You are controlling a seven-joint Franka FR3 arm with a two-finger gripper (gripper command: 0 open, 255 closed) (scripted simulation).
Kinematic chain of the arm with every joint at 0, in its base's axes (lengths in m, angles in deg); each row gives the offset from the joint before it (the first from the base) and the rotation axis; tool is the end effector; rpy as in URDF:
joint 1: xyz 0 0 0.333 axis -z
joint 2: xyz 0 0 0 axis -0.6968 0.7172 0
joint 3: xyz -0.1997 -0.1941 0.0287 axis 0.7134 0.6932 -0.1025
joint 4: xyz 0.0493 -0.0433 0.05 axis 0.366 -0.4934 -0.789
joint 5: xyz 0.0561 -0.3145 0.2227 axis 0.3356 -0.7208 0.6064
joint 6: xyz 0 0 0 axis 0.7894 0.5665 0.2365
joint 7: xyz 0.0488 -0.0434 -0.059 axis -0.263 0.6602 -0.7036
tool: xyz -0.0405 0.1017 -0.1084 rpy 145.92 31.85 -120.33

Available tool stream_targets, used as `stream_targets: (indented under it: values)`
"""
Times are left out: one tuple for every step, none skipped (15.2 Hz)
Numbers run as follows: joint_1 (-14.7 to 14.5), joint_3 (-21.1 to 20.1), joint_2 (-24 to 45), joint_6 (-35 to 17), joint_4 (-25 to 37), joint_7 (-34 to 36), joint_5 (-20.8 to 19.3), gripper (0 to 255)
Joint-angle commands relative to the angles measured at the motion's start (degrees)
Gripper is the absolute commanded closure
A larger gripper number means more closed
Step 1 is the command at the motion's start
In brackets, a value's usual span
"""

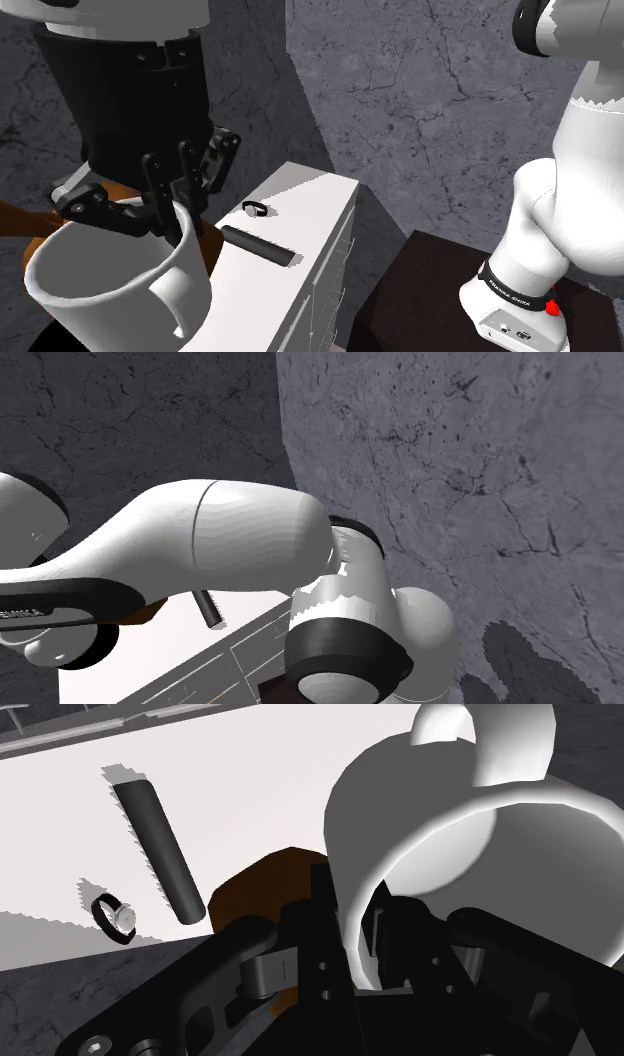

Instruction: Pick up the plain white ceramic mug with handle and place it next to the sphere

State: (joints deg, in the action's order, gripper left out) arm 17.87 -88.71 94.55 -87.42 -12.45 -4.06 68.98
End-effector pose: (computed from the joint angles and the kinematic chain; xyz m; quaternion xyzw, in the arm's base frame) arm 0.3238 0.5101 0.5159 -0.9978 -0.0450 -0.0488 0.0031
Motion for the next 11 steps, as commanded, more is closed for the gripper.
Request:
stream_targets:
  values:
    - [-3.38, -1.19, 3.77, 1.67, 4.31, 4.06, -2.65, 255]
    - [-3.28, -1.05, 3.52, 0.79, 3.23, 4.06, -2.47, 255]
    - [-3.11, -1.01, 3.30, -0.08, 2.19, 4.07, -2.34, 255]
    - [-2.95, -0.99, 3.11, -0.93, 1.17, 4.09, -2.23, 255]
    - [-2.79, -0.96, 2.93, -1.77, 0.19, 4.12, -2.14, 255]
    - [-2.65, -0.94, 2.78, -2.61, -0.78, 4.15, -2.06, 255]
    - [-2.52, -0.91, 2.64, -3.43, -1.71, 4.19, -1.99, 255]
    - [-2.40, -0.89, 2.53, -4.24, -2.62, 4.23, -1.94, 255]
    - [-2.29, -0.86, 2.43, -5.05, -3.51, 4.28, -1.90, 255]
    - [-2.19, -0.84, 2.35, -5.85, -4.38, 4.33, -1.88, 255]
    - [-2.09, -0.81, 2.29, -6.64, -5.22, 4.39, -1.87, 255]
